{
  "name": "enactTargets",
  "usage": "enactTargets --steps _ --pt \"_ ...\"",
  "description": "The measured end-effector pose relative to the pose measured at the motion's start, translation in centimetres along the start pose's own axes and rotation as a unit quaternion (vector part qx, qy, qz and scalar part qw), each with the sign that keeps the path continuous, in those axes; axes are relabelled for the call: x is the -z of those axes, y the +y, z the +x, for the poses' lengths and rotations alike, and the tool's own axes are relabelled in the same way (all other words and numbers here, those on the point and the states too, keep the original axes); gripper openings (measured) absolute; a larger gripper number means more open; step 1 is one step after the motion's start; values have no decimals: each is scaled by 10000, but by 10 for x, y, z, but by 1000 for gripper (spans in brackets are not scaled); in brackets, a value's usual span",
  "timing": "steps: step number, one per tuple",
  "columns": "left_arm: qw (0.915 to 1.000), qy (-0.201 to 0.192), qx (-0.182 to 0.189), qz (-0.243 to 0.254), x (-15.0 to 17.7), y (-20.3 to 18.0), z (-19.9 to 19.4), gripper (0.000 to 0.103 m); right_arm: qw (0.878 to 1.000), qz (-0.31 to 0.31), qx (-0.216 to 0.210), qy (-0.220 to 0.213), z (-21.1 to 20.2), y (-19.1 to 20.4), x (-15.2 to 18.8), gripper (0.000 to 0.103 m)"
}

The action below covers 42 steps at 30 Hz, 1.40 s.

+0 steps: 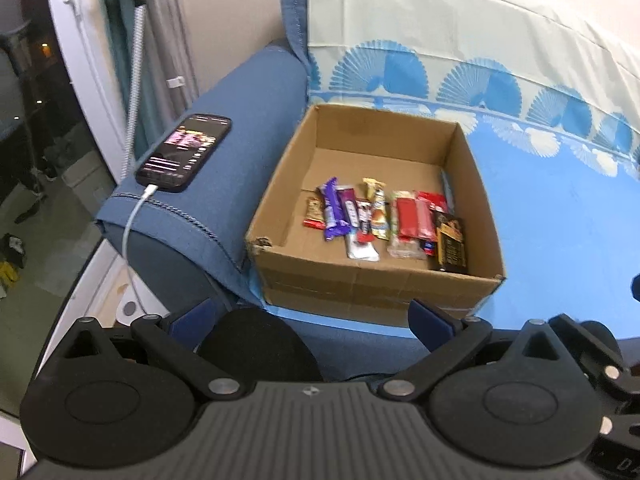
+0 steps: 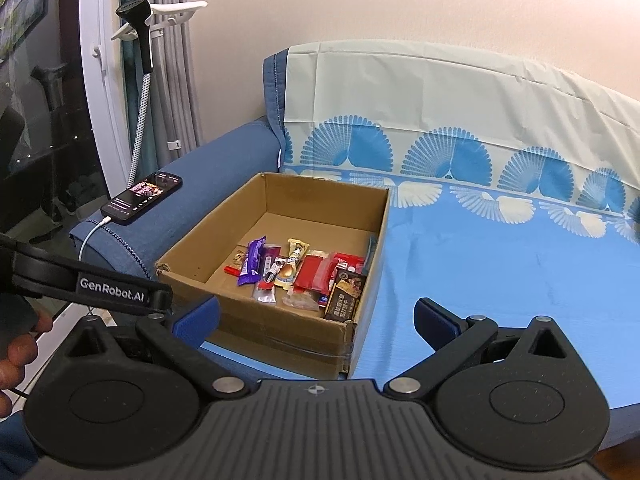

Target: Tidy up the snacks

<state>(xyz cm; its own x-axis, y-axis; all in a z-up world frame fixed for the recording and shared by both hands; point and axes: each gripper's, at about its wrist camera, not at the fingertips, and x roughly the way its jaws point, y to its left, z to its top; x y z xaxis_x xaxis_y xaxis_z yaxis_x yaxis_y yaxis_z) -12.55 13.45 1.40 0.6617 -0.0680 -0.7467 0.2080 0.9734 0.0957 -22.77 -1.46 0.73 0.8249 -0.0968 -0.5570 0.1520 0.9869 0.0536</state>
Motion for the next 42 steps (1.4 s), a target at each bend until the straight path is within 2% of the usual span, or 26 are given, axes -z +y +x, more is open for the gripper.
enactTargets --steps 3,7,12,19,42 --pt "9998 -133 -158 65 1 0 -3 103 10000 -10 16 -16 -1 1 0 102" --pt "9996 -206 -165 91 2 1 -6 103 10000 -18 19 -20 -1 2 0 102" --pt "9996 -207 -160 83 3 1 -6 103 10000 -37 30 -34 -1 2 -1 102" --pt "9990 -152 -414 92 2 2 -3 103 10000 -38 32 -35 -1 1 -1 102" --pt "9994 17 -263 238 2 -1 0 103 10000 -17 44 -15 0 2 -1 102"
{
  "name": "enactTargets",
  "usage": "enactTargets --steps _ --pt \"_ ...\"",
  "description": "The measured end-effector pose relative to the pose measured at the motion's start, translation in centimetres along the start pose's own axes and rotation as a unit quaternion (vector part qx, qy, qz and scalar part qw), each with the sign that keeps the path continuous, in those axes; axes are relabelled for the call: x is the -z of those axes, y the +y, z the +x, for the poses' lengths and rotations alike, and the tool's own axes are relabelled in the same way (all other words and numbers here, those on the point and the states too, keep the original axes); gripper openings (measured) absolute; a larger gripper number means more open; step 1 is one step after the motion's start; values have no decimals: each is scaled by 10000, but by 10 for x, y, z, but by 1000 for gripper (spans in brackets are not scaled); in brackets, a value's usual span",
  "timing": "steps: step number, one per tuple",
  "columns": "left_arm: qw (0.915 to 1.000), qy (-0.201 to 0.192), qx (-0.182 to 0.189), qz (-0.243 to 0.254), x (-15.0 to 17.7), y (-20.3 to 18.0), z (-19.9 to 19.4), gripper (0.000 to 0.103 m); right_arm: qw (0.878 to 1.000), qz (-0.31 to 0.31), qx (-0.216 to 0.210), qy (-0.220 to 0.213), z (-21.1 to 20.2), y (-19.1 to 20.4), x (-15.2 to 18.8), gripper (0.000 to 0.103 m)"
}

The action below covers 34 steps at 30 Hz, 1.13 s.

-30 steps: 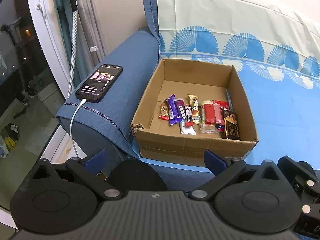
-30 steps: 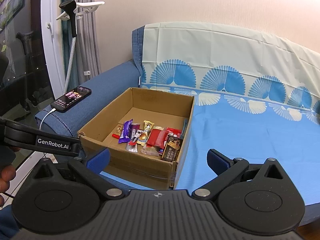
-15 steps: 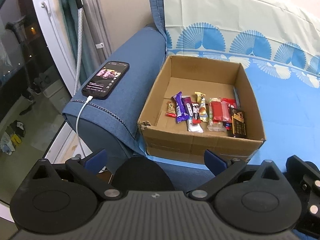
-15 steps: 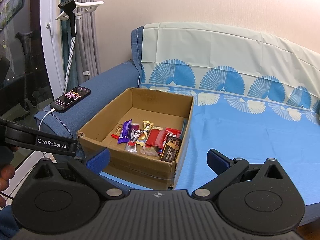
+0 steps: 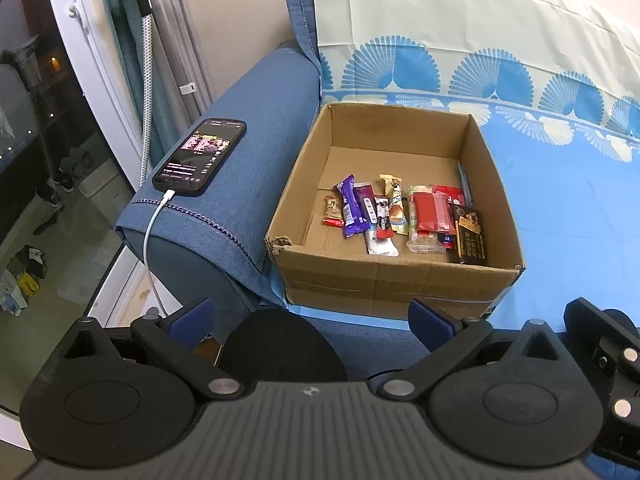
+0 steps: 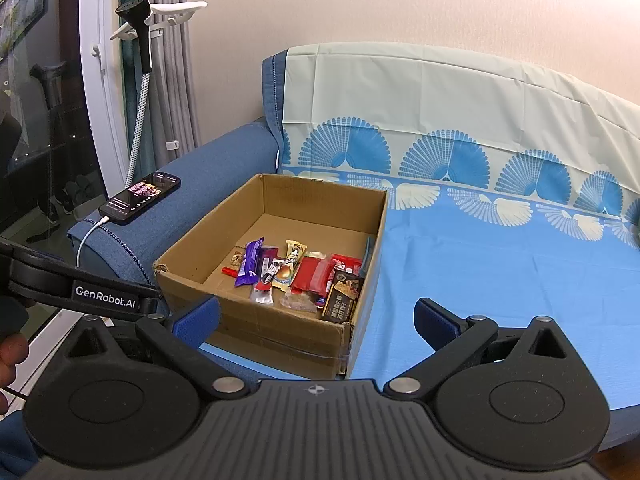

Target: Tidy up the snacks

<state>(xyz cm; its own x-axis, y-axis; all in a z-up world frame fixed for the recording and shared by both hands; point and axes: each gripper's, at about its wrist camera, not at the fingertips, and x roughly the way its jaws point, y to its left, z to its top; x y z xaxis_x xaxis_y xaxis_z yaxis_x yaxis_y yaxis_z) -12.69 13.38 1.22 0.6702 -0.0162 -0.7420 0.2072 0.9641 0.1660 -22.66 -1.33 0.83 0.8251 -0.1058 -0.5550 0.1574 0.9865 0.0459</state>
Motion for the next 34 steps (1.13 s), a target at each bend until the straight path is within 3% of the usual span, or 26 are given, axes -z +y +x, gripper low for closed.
enactTargets --steps 34 --pt "9999 64 -22 150 0 -4 5 103 10000 31 -39 62 5 0 4 102"
